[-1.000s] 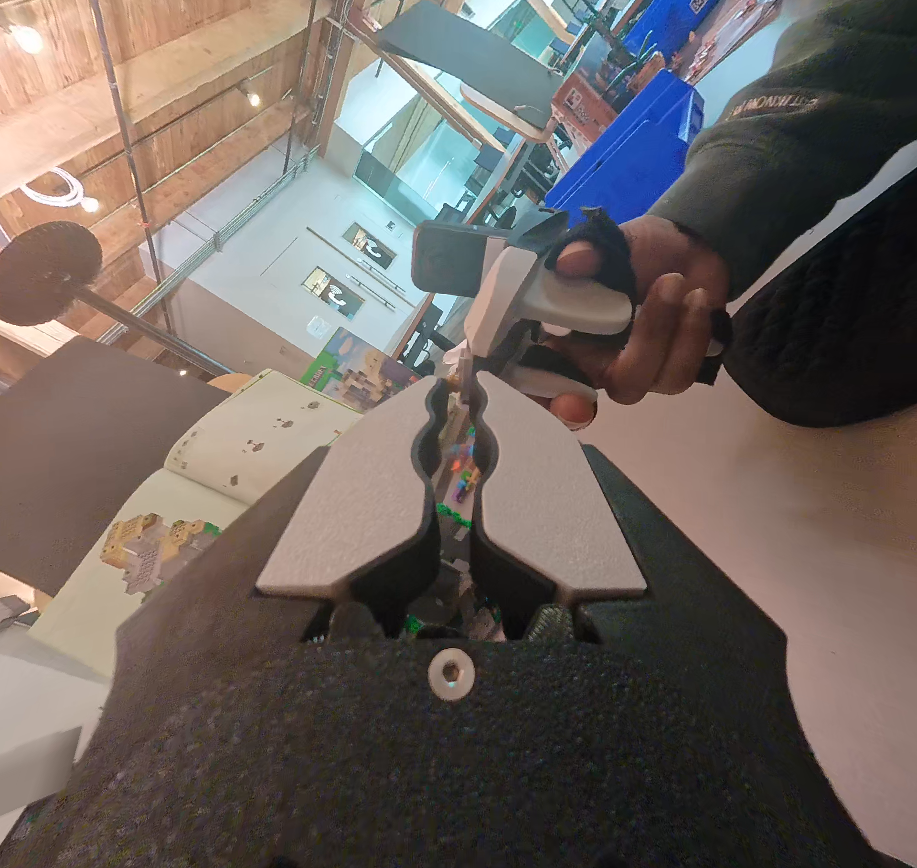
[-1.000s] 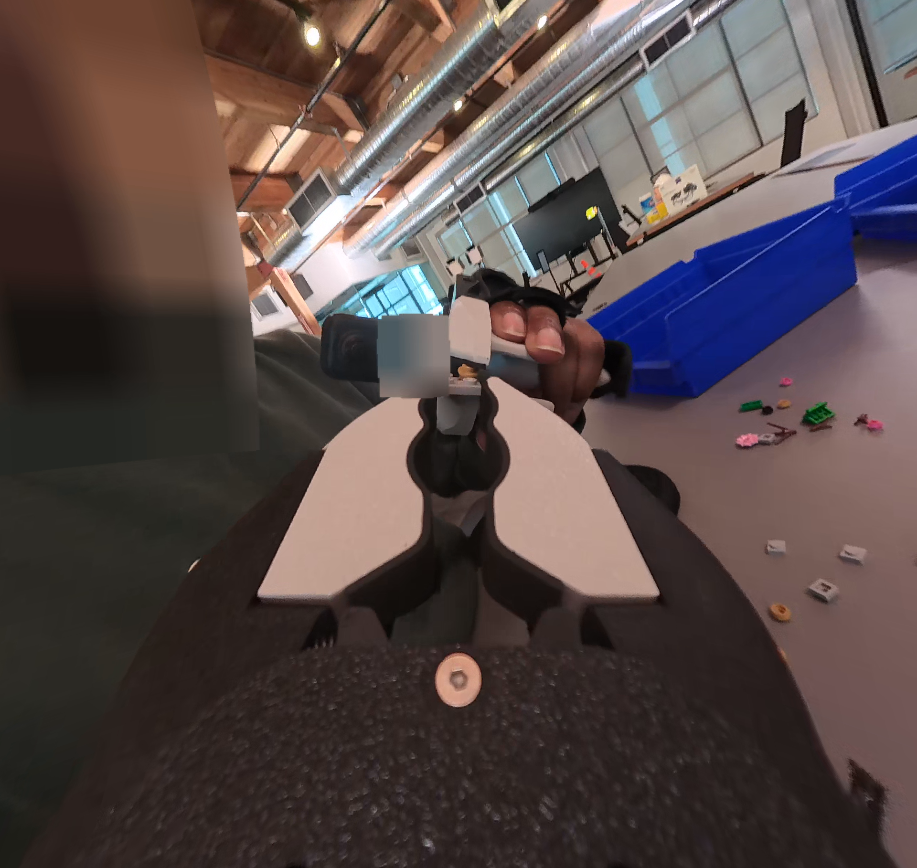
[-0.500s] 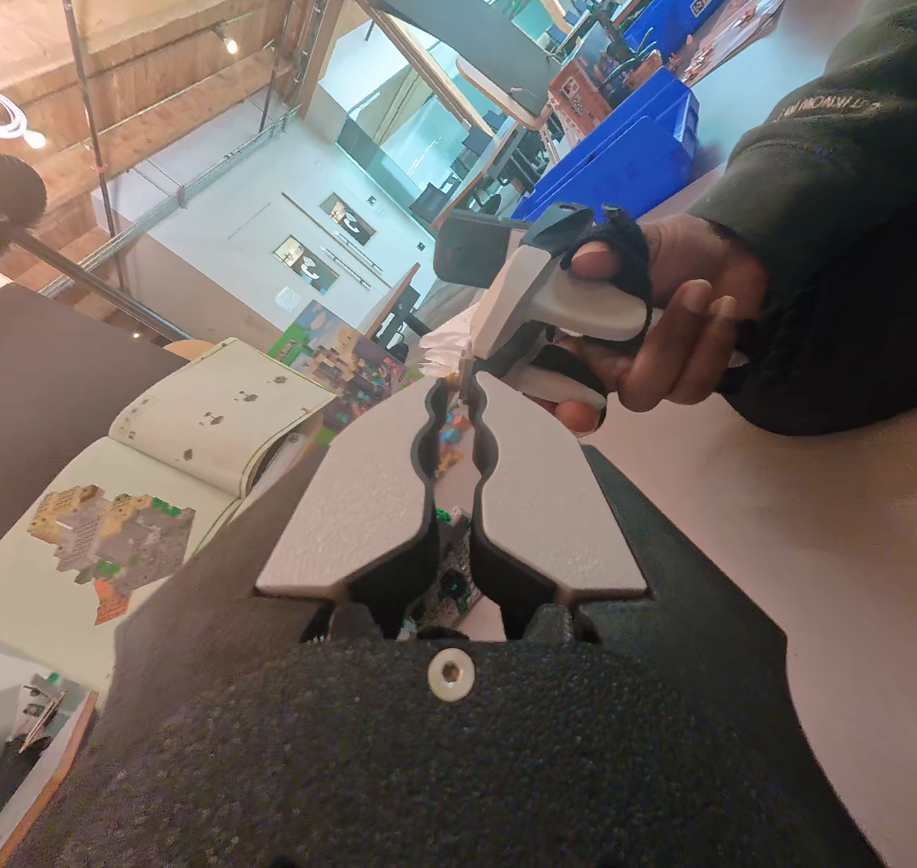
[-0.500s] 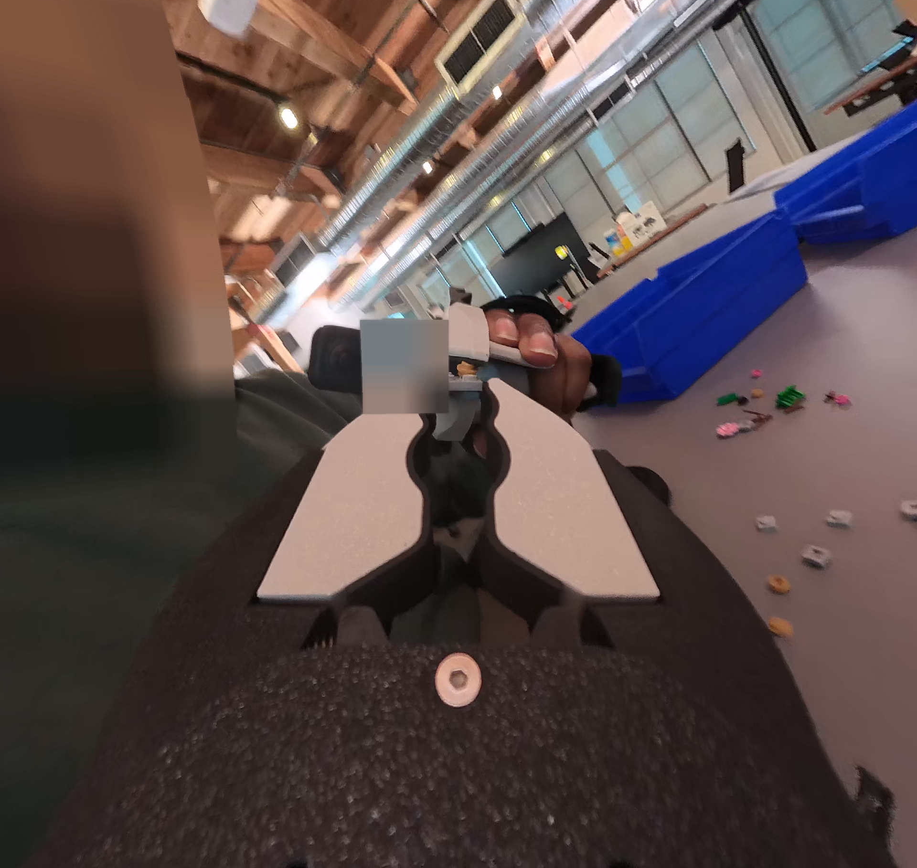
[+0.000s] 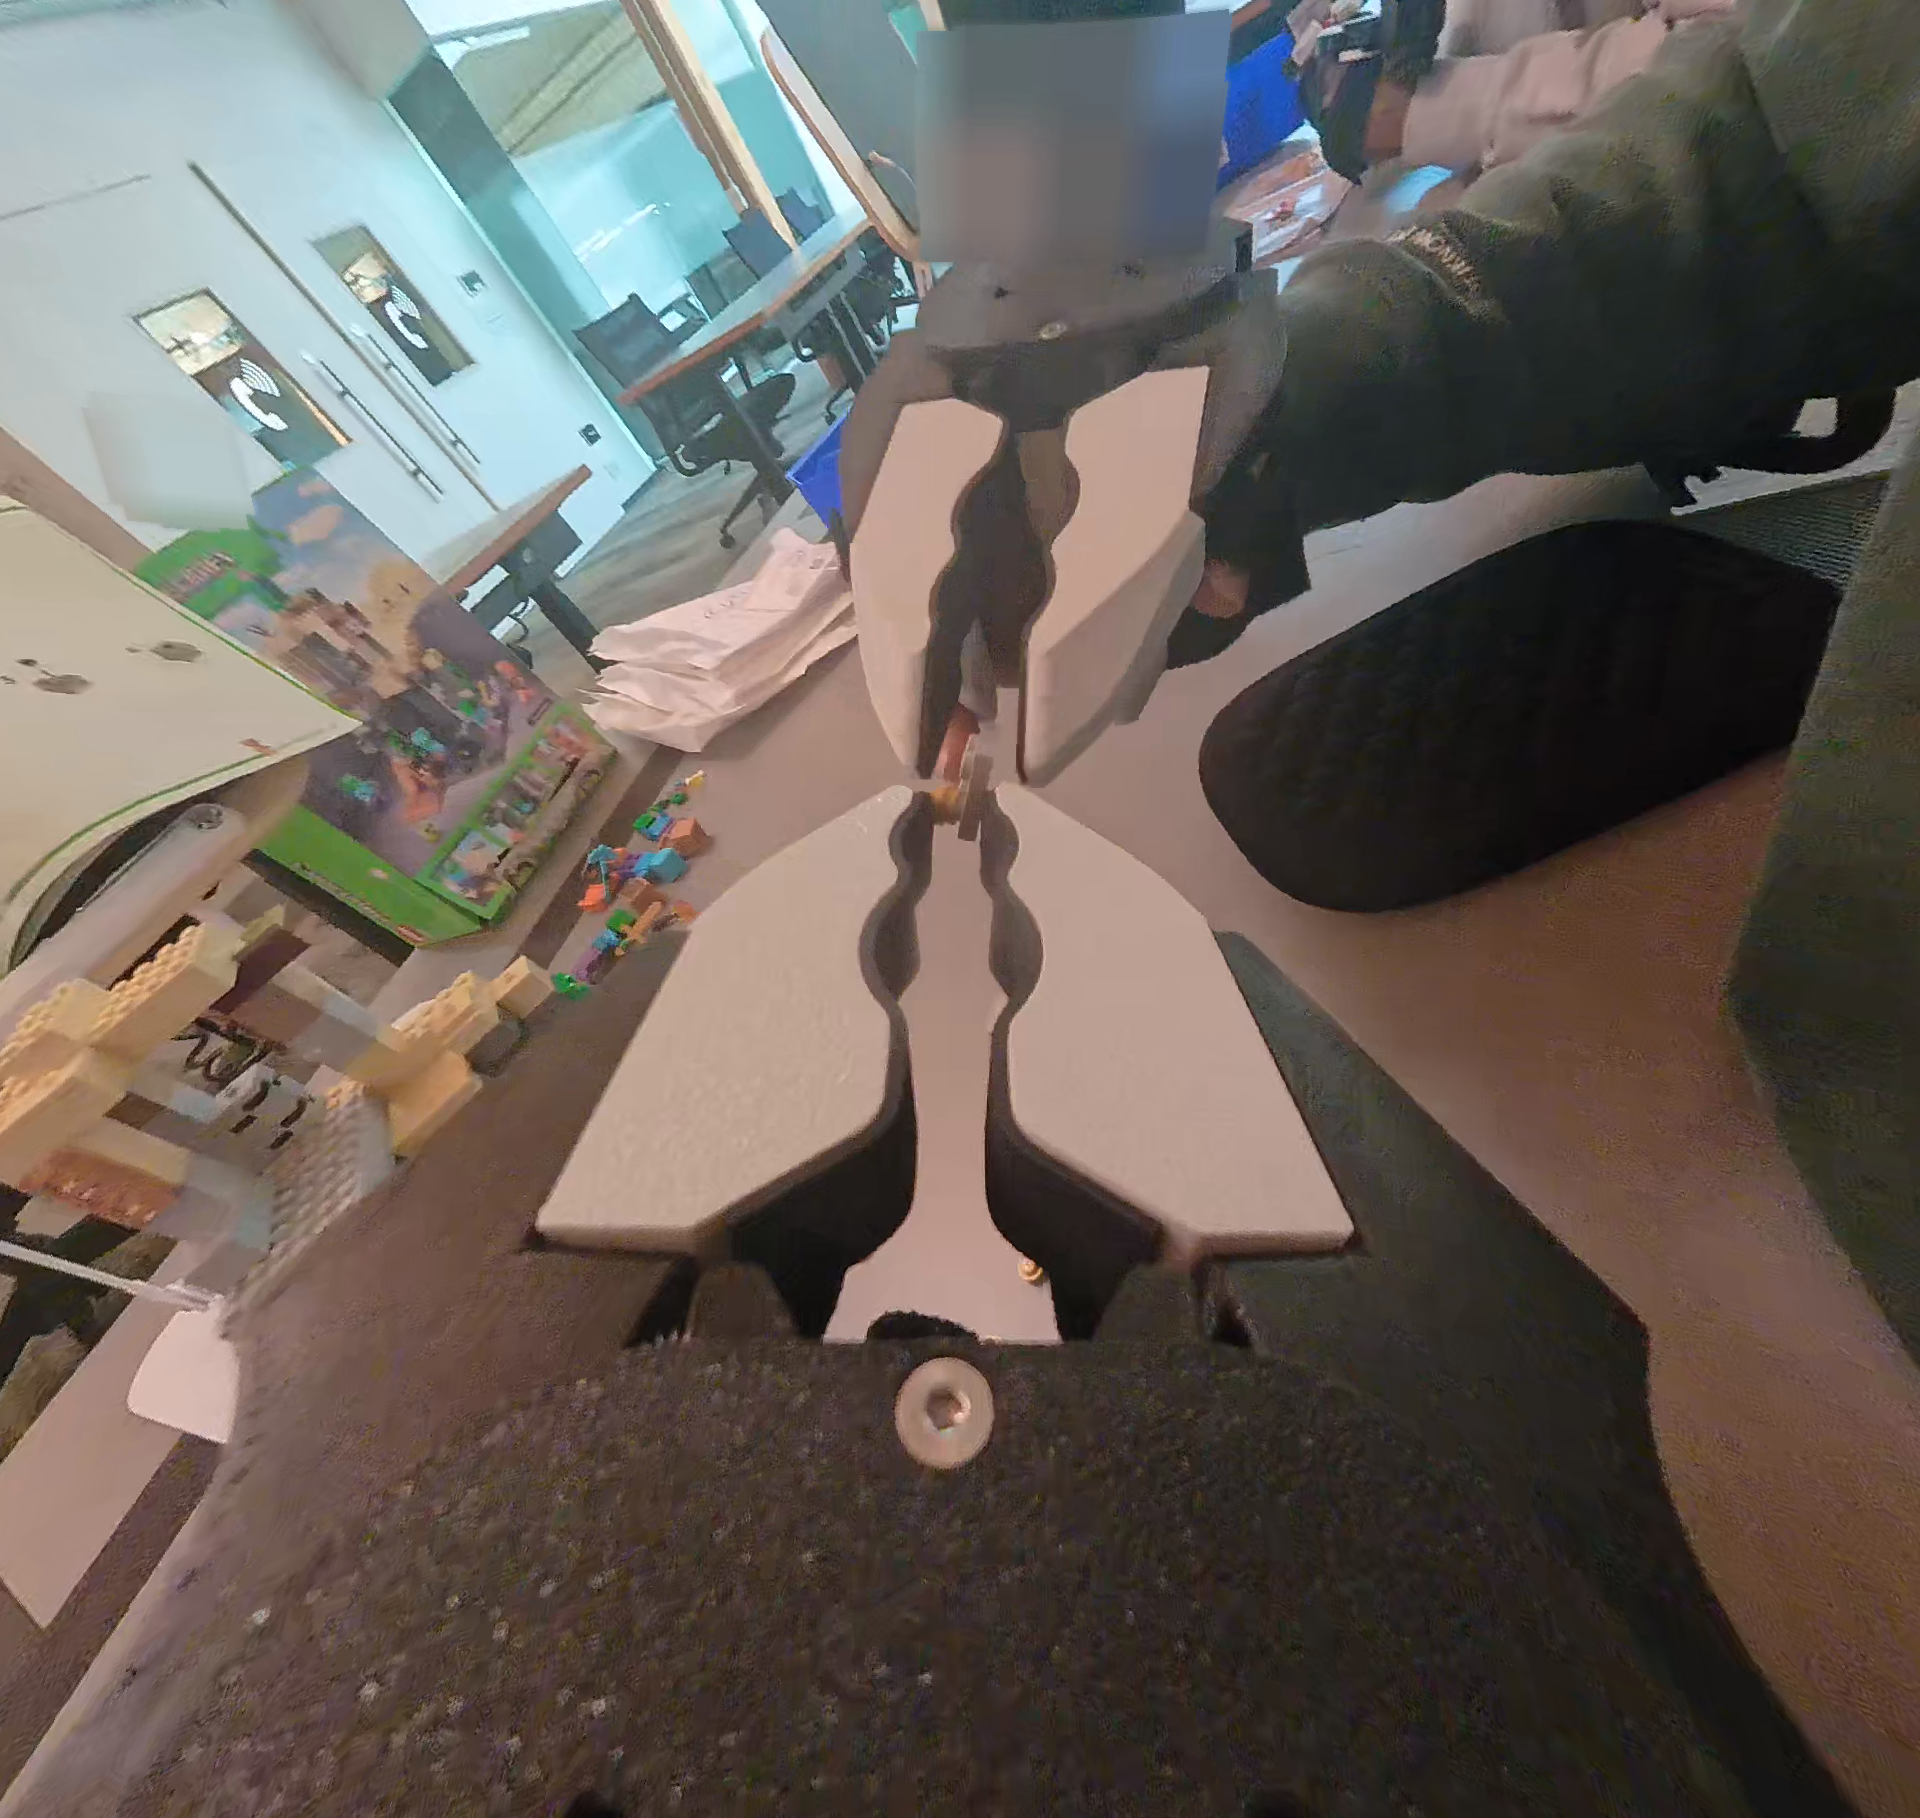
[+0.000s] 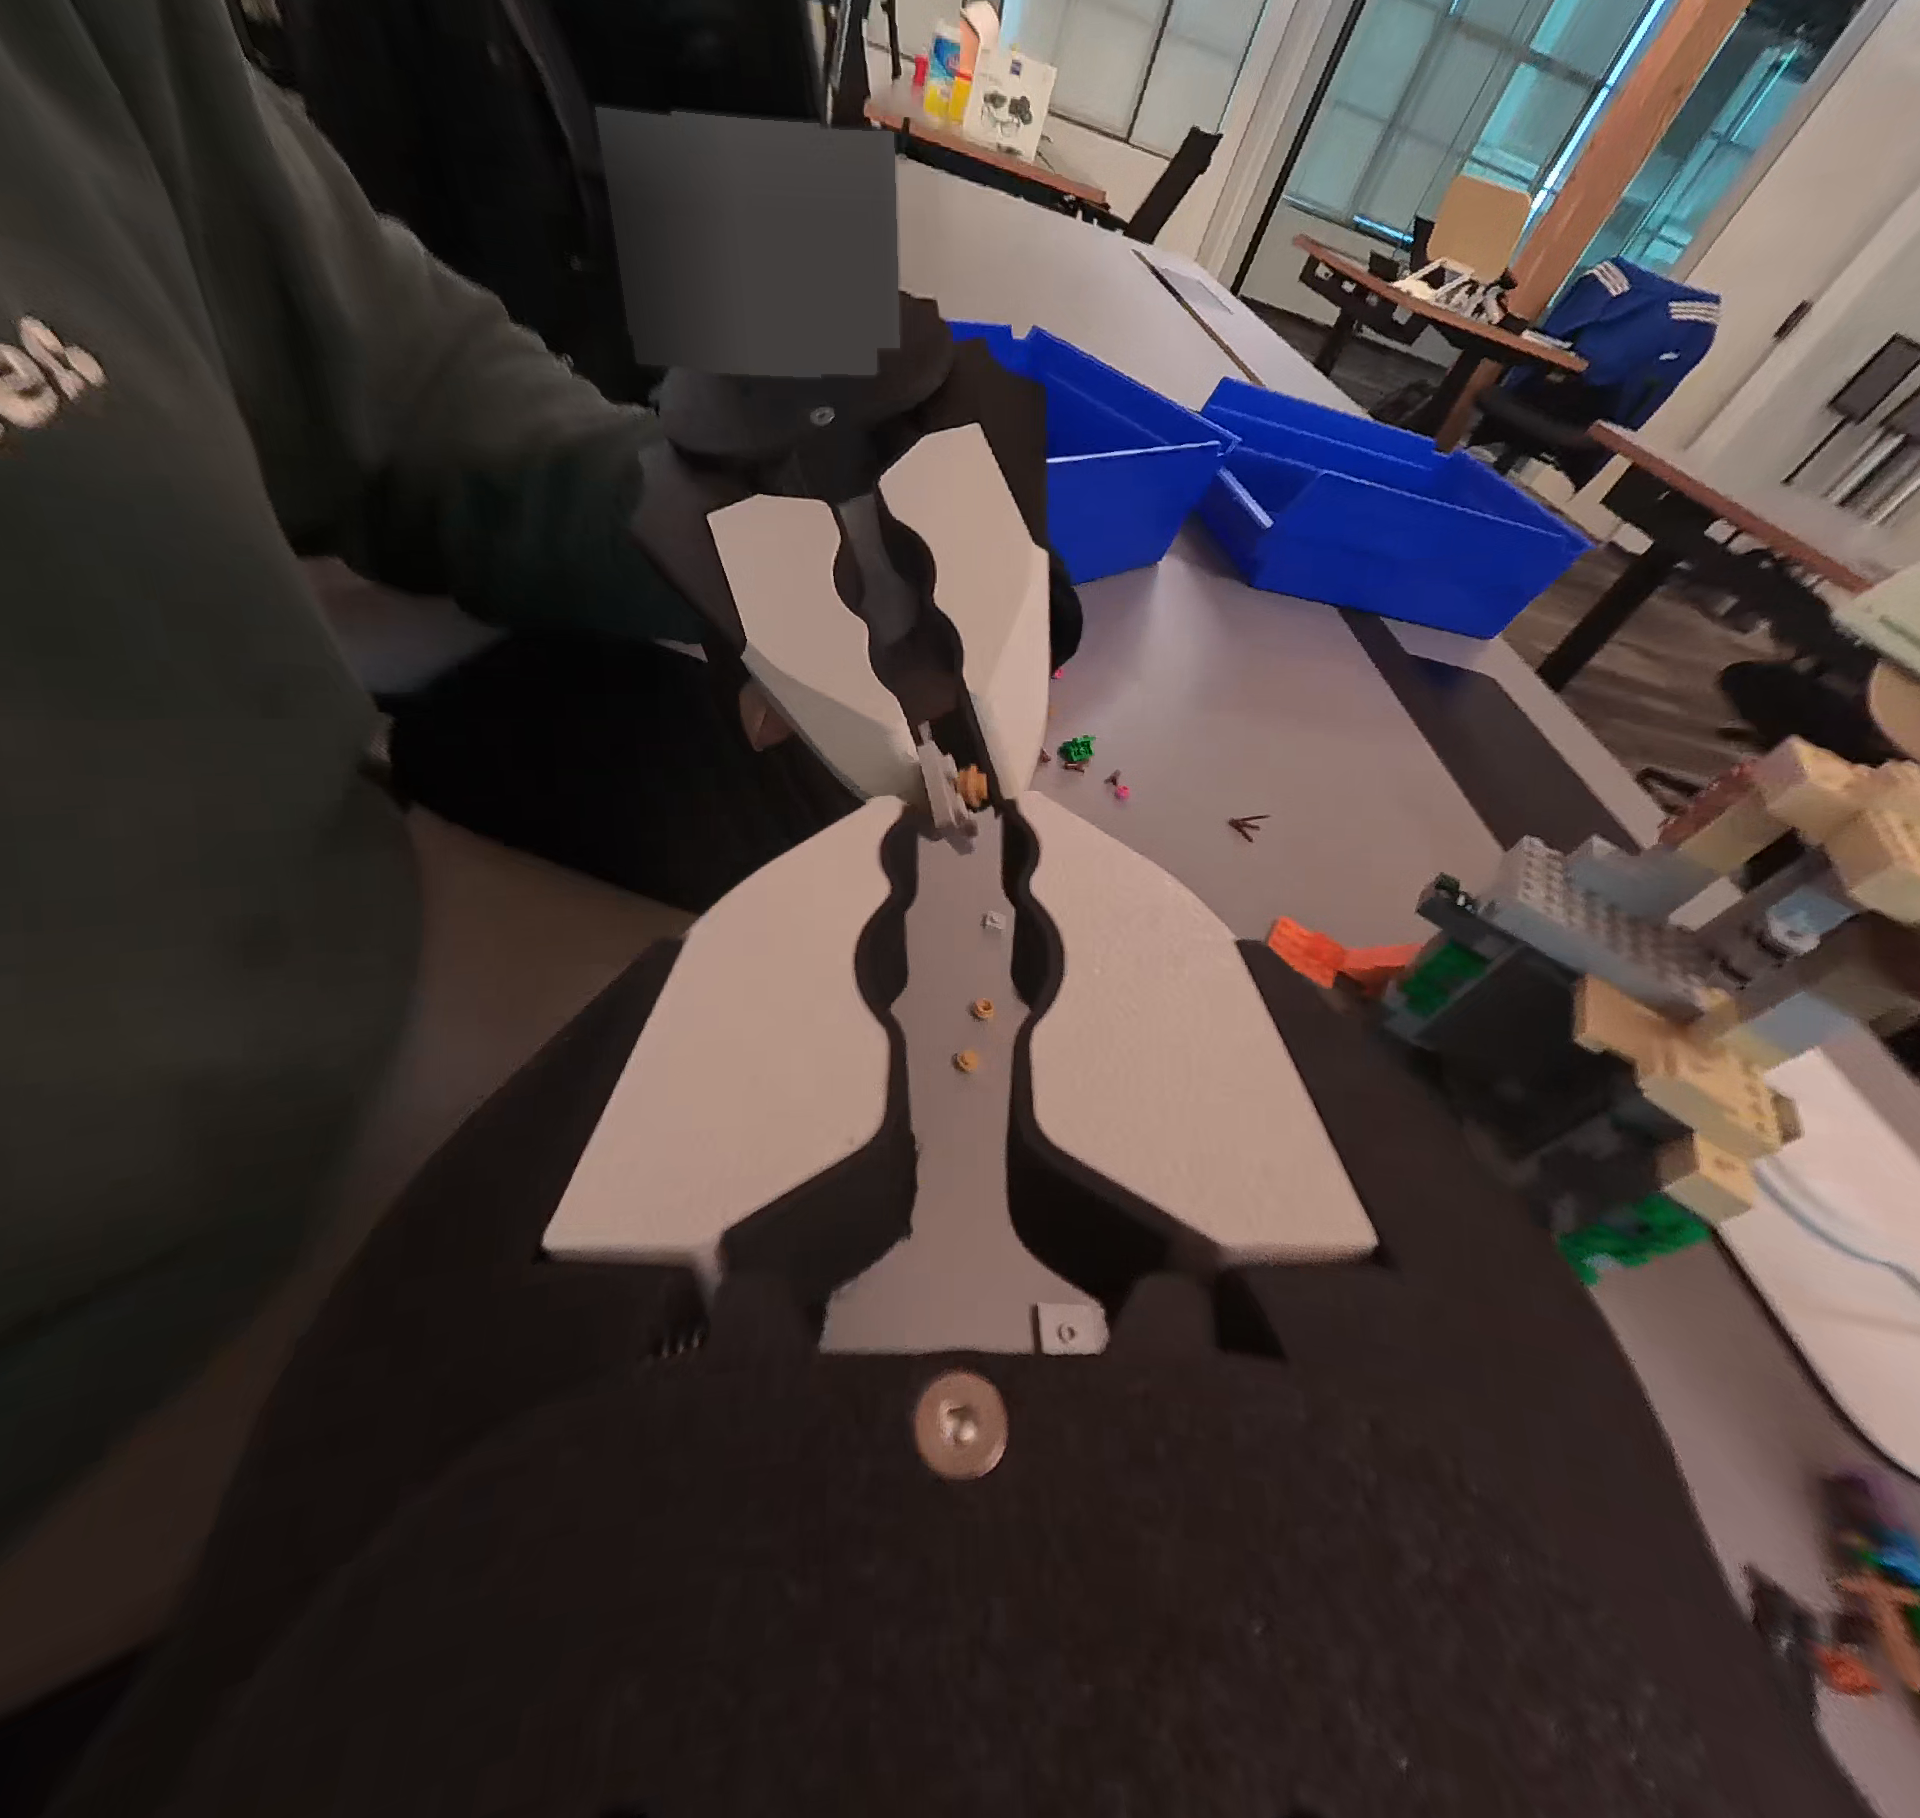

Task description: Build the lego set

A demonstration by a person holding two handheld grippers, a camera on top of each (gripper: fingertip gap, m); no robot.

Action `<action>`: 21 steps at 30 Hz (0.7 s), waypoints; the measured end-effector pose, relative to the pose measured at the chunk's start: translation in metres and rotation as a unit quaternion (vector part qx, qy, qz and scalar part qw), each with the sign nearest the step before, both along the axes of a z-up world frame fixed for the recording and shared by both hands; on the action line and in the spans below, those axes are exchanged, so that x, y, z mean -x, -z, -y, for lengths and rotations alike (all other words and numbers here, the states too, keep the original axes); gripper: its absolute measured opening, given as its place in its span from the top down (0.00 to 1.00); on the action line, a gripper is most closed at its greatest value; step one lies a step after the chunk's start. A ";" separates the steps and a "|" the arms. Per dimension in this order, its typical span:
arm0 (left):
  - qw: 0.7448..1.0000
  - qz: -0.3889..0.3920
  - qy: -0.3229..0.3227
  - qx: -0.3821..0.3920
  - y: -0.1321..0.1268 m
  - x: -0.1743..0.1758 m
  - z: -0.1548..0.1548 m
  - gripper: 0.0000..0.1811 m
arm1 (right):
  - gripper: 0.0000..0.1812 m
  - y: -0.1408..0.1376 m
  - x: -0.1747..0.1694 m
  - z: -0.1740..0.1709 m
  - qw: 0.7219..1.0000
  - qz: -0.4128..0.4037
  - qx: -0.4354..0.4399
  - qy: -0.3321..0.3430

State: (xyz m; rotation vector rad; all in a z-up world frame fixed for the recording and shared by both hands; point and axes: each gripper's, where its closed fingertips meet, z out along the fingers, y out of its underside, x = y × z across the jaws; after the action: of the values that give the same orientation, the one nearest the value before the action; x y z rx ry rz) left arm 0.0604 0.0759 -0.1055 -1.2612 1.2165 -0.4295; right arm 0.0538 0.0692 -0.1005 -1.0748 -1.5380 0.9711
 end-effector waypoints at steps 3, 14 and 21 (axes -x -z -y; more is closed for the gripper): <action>1.000 -0.007 -0.001 0.001 0.001 0.000 0.000 0.95 | 0.95 0.001 0.001 0.002 1.000 0.002 -0.012 -0.001; 1.000 0.004 -0.002 -0.002 0.000 0.002 -0.001 0.94 | 0.97 0.000 0.002 -0.002 0.998 -0.024 0.047 0.015; 1.000 0.019 -0.012 -0.002 -0.005 0.003 -0.001 0.95 | 0.97 -0.006 0.002 -0.003 0.998 -0.050 0.034 0.026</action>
State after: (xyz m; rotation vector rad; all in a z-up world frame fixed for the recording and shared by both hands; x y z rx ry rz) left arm 0.0575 0.0769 -0.1004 -1.2571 1.1689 -0.4315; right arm 0.0517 0.0718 -0.0945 -1.0930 -1.3984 1.0329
